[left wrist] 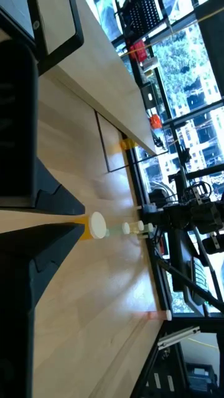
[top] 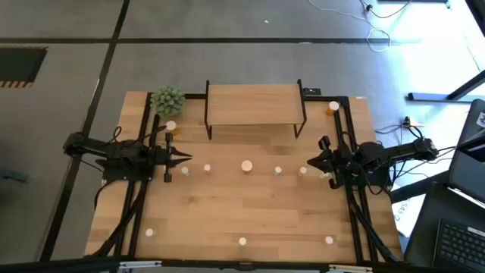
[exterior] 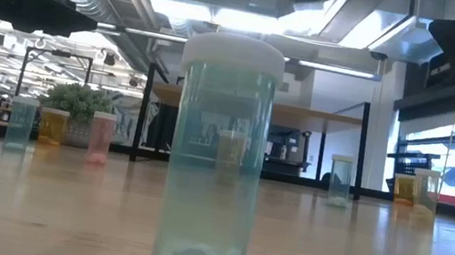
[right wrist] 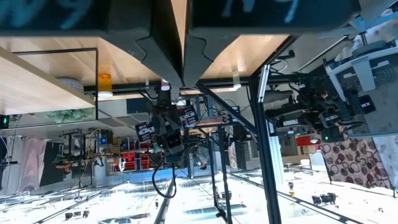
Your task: Pick and place medicine bottles onto shelf by color
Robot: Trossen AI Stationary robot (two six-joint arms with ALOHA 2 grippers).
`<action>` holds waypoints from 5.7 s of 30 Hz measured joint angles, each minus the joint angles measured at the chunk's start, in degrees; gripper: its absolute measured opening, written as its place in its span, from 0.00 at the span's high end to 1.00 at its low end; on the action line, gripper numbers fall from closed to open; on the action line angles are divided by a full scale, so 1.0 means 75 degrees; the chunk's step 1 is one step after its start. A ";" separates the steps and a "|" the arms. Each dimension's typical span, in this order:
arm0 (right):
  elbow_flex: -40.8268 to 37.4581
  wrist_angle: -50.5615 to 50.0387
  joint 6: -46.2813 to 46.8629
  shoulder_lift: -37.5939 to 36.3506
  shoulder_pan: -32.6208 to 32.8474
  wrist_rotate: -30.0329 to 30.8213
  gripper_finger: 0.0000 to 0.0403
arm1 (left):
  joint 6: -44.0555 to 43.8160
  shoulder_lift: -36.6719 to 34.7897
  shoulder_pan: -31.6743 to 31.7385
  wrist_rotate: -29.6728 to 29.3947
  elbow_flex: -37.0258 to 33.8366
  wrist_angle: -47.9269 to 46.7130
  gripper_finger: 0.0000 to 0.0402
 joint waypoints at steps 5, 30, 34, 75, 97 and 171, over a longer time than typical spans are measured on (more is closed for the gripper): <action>0.0000 0.0000 0.0000 0.0000 0.0000 0.0001 0.96 | -0.0001 0.0001 -0.0002 0.0000 0.0000 0.0000 0.93; 0.0118 0.0084 -0.0113 0.0004 -0.0002 0.0921 0.98 | 0.0000 0.0002 -0.0002 0.0000 0.0000 0.0001 0.93; 0.0916 -0.1297 -0.0776 0.0013 -0.0002 0.0936 0.99 | -0.0002 0.0000 -0.0001 0.0000 -0.0001 0.0003 0.93; 1.0399 -1.3028 0.6366 0.6417 -0.0232 0.0496 1.00 | 0.0546 0.0002 -0.0001 -0.0872 0.0042 0.1348 0.93; 1.0375 -1.4230 0.5596 0.6514 -0.0226 -0.0673 0.98 | -0.0684 0.3661 0.0001 -0.2694 0.3519 -0.0432 0.93; 0.9201 -1.4075 0.6902 0.6393 0.0377 -0.0541 0.71 | -0.3116 0.7357 0.0126 -0.1768 0.8183 -0.4910 0.93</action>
